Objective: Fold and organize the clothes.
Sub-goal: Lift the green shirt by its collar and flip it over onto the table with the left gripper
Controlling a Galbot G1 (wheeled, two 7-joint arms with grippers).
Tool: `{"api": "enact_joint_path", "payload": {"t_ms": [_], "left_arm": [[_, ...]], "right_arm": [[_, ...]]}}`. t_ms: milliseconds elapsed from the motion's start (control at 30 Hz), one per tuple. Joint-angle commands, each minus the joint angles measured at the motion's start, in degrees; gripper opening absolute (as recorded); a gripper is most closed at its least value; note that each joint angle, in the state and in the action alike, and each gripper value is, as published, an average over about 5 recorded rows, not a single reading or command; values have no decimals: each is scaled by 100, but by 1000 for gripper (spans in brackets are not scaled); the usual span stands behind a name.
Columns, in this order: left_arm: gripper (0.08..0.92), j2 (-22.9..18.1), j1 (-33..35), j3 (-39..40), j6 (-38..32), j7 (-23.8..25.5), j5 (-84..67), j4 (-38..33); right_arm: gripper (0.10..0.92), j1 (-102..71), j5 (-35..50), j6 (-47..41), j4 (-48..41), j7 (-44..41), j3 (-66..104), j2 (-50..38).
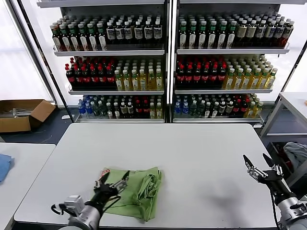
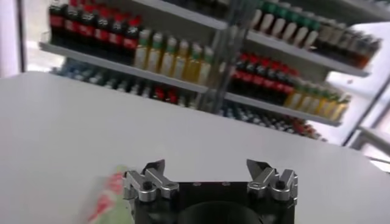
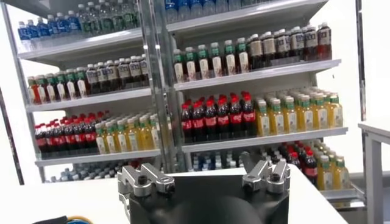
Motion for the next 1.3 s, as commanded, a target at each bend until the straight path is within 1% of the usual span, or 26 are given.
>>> {"api": "enact_joint_path", "payload": {"t_ms": [33,133,300,533,600,900,1033,1200,1300], "left_arm": [[821,171,-50,-1032,134,-164,-326,808],[823,40,-163,-860,130,-194,-158,1090],[823,-1,-286,-752,133,-154,-100,1462],[820,-64,-220,-640,124,-84,-96,1469],[798,-89,-181,-599,119,-67,-103,1441],[568,-210,-66,-369,-40,-29,-54,1438],[446,-255,-65,-287,-127,-65,-45,1422],[308,-421,-34,-297,-150,-318,-377,1184],[222,-550,-16,-484,-177,-478,-662,924]], "right_arm": [[823,-44,3,-1,79,0,3,21],[823,-80,23,5,85,-2,63,-19],[823,-108,65,9,57,-3,141,-82],[823,16,69,-29,61,9,61,-86],[823,43,71,-50,70,16,47,-85],[823,29,129,-77,95,55,82,-76],[823,25,145,-73,90,69,105,-66],[823,31,144,-74,103,83,106,-33],[823,33,141,-80,129,89,105,-10]]}}
